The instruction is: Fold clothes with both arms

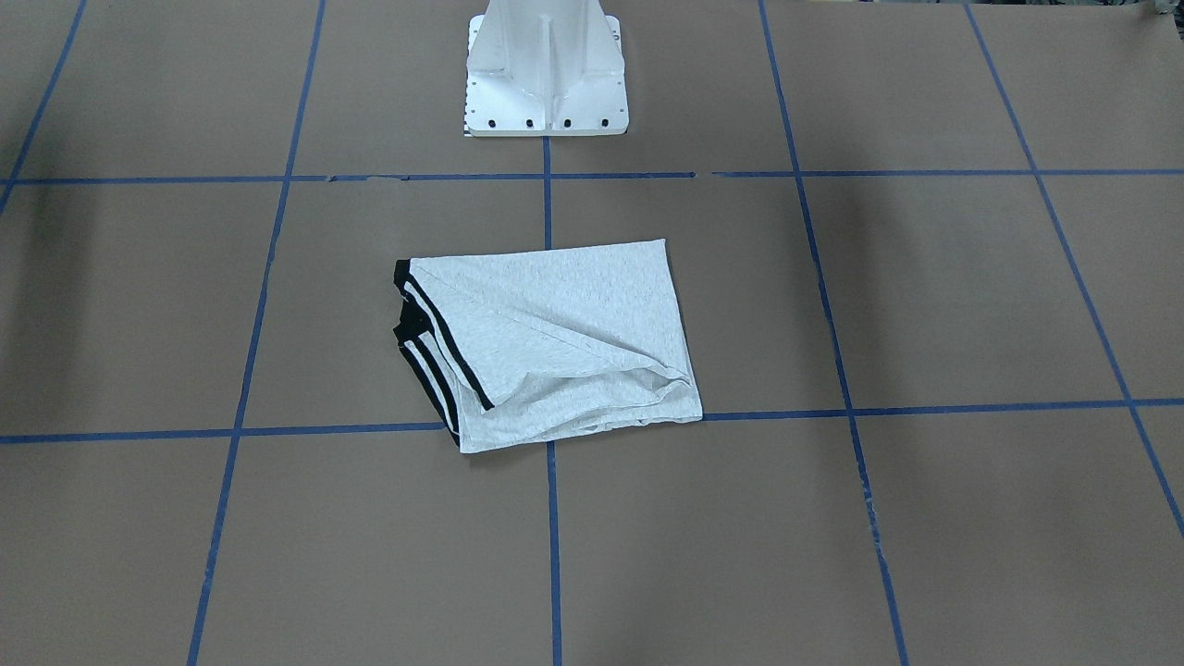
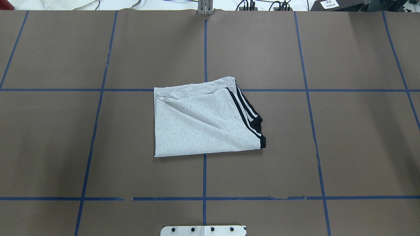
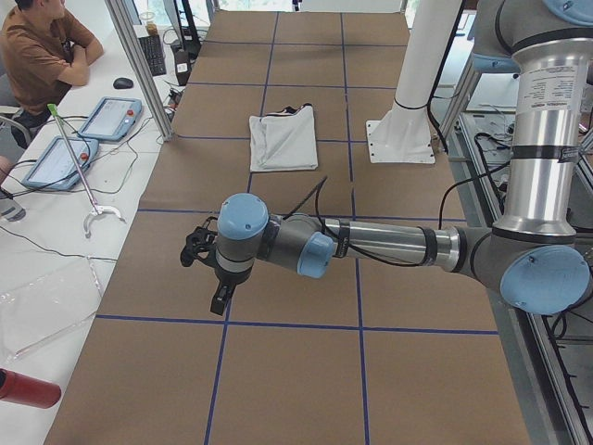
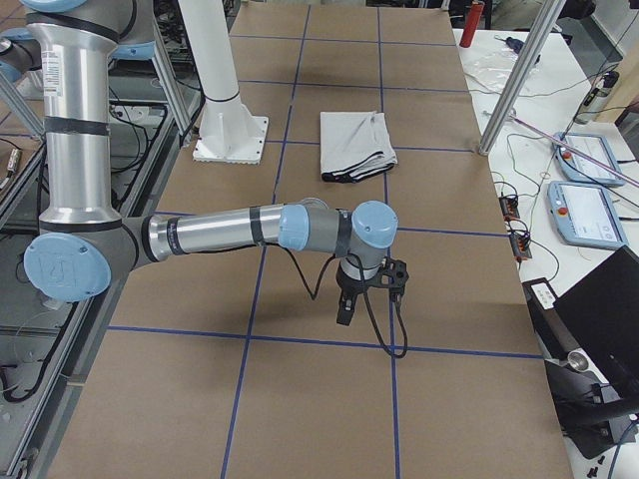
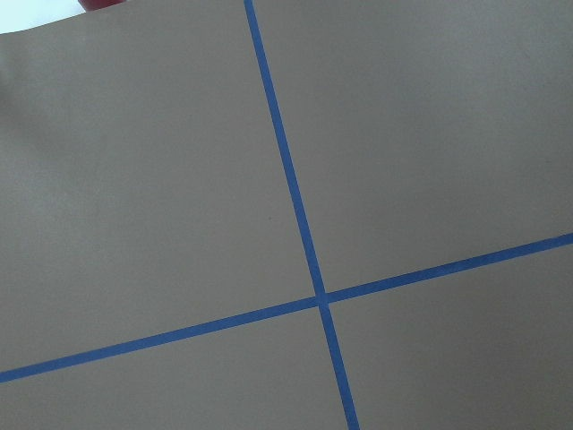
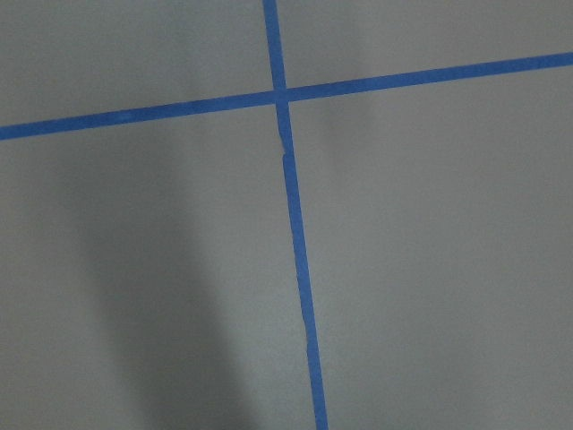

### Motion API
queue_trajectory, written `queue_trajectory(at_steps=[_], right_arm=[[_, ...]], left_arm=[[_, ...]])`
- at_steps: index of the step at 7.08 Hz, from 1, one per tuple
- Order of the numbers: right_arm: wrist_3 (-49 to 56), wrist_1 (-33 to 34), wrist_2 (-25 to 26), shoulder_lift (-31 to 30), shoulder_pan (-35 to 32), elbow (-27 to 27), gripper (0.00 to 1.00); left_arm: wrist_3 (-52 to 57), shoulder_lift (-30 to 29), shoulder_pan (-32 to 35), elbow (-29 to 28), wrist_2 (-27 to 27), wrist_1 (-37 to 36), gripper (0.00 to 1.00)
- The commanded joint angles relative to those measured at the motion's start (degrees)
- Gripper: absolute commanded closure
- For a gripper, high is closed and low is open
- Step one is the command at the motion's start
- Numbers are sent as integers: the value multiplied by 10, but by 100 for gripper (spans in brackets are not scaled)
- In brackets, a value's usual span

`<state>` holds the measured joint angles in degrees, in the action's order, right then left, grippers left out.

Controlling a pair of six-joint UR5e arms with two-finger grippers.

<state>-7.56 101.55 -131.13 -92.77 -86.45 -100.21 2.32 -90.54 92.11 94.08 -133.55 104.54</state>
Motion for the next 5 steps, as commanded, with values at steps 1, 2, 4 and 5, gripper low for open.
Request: queue_trajectory(at_steps=[1, 2, 4, 5], right_arm=[[-4, -63, 21, -1, 0, 25, 0], [-4, -78, 18, -1, 0, 33, 0], [-5, -82, -10, 0, 0, 34, 0], [-6, -82, -31, -1, 0, 34, 0]], left_arm=[[0, 1, 0, 8, 0, -1, 0], [0, 1, 0, 8, -1, -3, 0], [0, 4, 0, 15, -6, -8, 0], [0, 8, 0, 7, -33, -9, 0]])
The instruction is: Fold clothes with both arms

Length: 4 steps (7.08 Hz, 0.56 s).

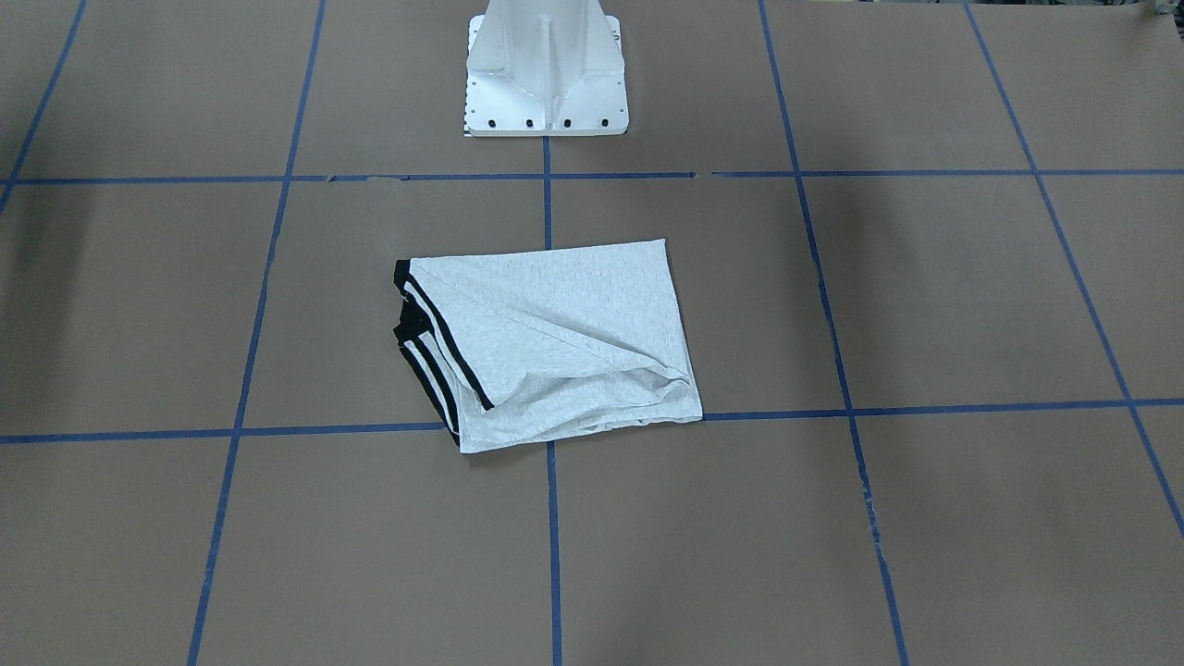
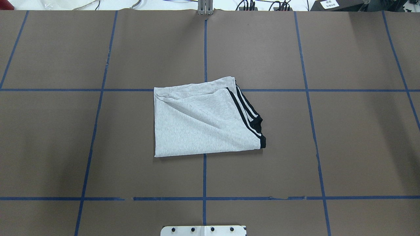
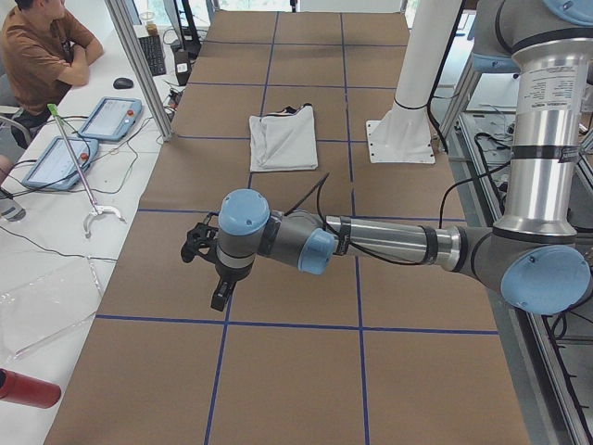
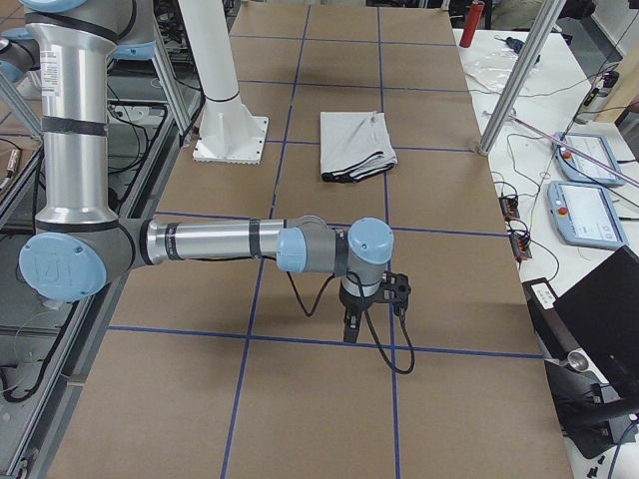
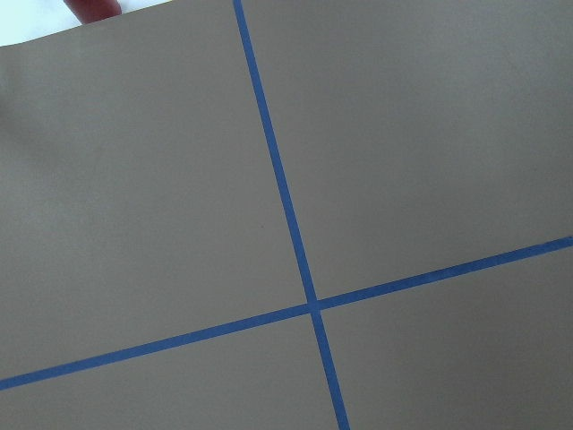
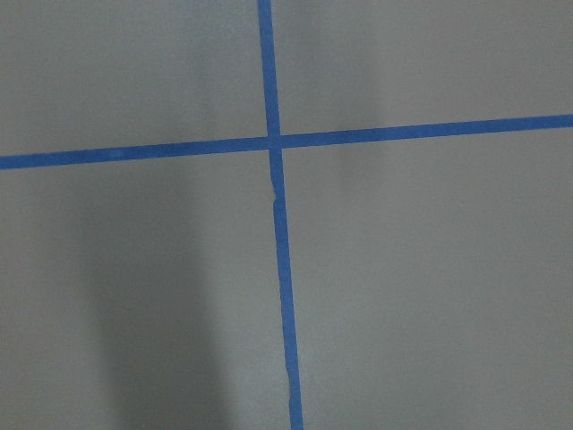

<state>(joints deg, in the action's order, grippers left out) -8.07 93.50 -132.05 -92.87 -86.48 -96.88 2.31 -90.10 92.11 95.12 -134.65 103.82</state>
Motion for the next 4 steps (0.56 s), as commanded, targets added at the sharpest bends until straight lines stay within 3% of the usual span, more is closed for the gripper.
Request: queue_trajectory(at_steps=[1, 4], right_arm=[[-1, -2, -29, 1, 0, 0, 0], [0, -2, -33, 1, 0, -1, 0]], left_arm=[[0, 4, 0, 1, -22, -2, 0], [2, 7, -2, -8, -22, 5, 0]])
